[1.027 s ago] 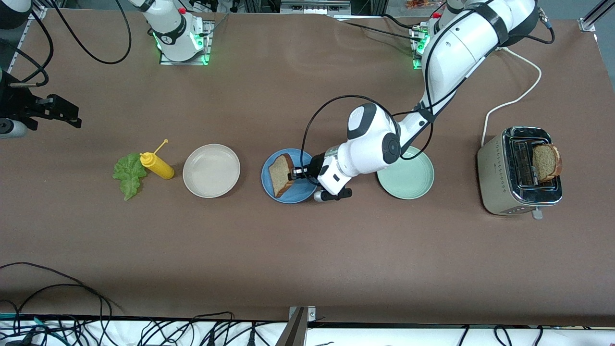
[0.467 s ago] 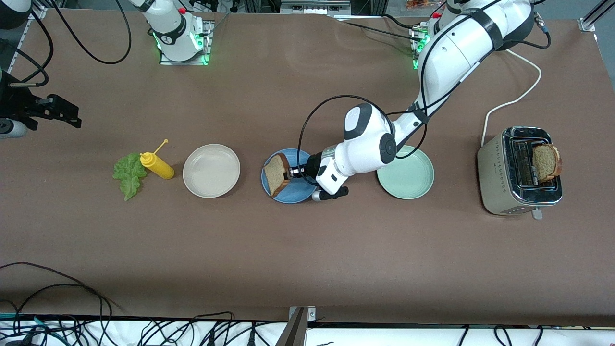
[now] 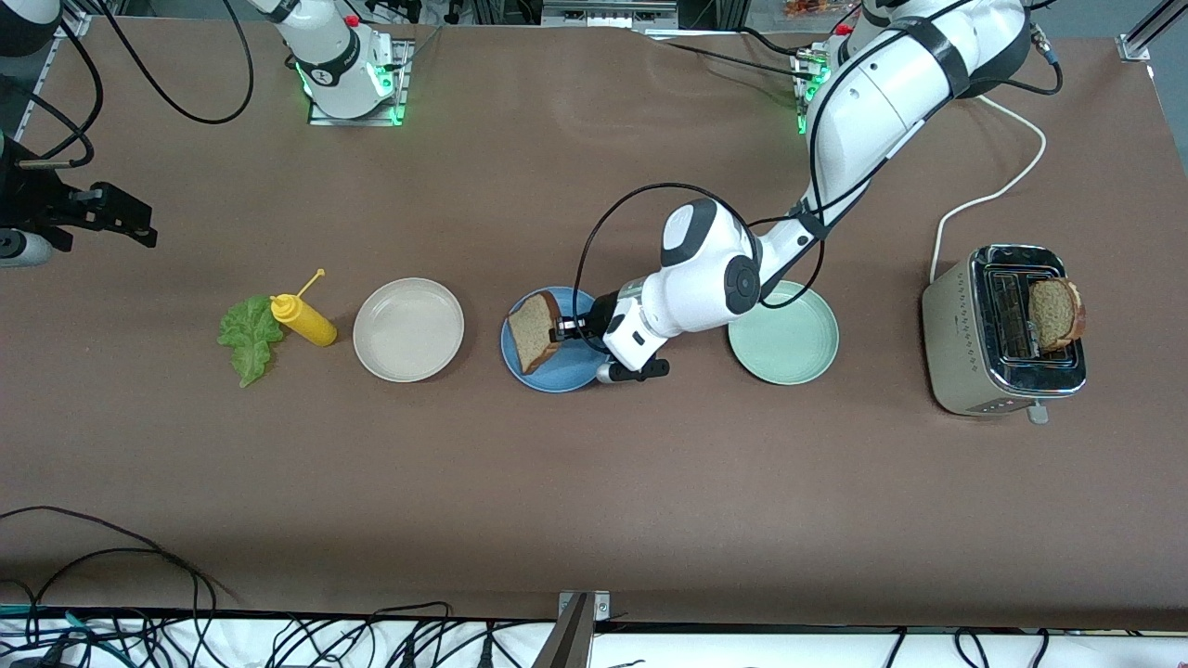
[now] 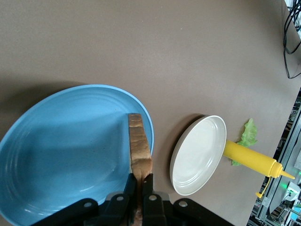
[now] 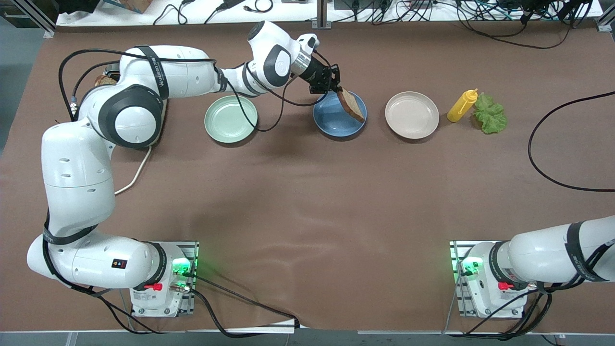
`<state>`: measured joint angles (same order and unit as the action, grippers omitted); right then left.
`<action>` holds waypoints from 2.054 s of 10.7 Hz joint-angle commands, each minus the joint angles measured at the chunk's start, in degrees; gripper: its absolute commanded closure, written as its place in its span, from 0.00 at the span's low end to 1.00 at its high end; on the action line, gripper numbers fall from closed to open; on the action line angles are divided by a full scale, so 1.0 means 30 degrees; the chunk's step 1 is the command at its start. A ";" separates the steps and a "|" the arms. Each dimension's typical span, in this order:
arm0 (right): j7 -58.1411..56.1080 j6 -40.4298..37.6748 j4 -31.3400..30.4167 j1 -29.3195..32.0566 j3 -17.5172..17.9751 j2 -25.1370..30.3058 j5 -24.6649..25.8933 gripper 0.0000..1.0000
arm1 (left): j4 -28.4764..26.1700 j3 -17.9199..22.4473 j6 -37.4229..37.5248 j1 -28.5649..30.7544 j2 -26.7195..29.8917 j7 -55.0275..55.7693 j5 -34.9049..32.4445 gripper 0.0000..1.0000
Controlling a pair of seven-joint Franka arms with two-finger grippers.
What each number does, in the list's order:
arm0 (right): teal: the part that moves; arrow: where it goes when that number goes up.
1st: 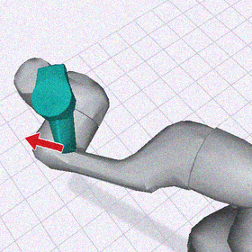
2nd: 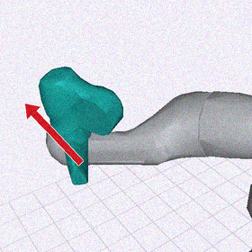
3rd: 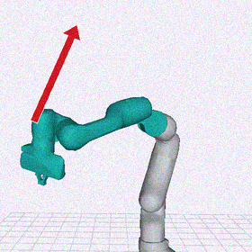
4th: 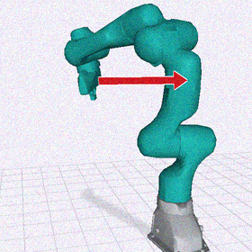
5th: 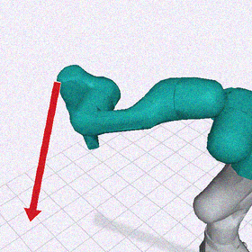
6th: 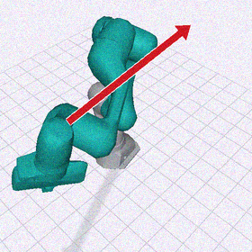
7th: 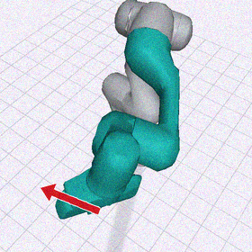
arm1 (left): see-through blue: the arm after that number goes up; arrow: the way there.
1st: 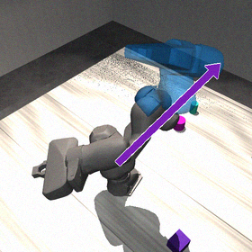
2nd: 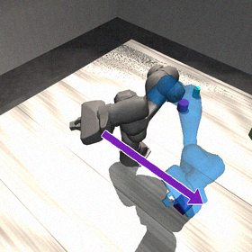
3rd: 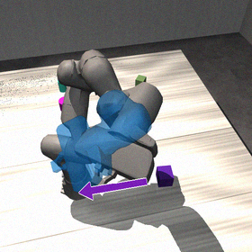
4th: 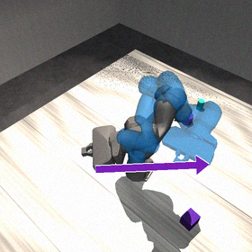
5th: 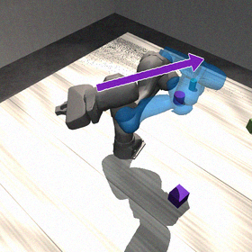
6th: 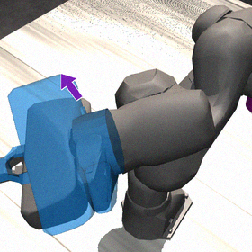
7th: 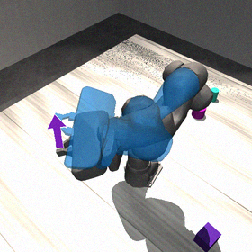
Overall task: Make sandwich in blue plate with both arms
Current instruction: 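Lower the bread flat onto the blue plate and open the left gripper, then raise the left gripper toward the toaster while the right gripper reaches the lettuce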
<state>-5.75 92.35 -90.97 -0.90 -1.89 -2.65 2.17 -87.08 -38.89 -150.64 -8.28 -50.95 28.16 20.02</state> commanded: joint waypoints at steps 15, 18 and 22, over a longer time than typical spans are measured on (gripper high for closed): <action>-0.0426 0.0448 0.0440 0.0036 -0.0043 -0.0846 0.0274 0.00 | -0.0126 0.2796 1.4895 0.0884 0.8709 -0.0391 -0.8456 0.00; -0.1918 0.1500 0.0411 0.0123 -0.0043 -0.2508 0.0070 0.00 | -0.0125 0.3849 1.7831 0.0884 1.1757 -0.0391 -0.8460 0.00; -0.3442 0.1677 0.0352 0.1207 -0.0073 -0.5847 0.0300 0.00 | -0.0096 0.6511 2.0645 0.0884 1.4517 -0.3340 -0.8050 0.00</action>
<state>-12.03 96.86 -91.29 0.49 -2.34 -14.58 2.20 -85.28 -24.59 -91.90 -5.34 -12.27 25.17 -4.08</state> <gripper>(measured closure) 0.000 0.000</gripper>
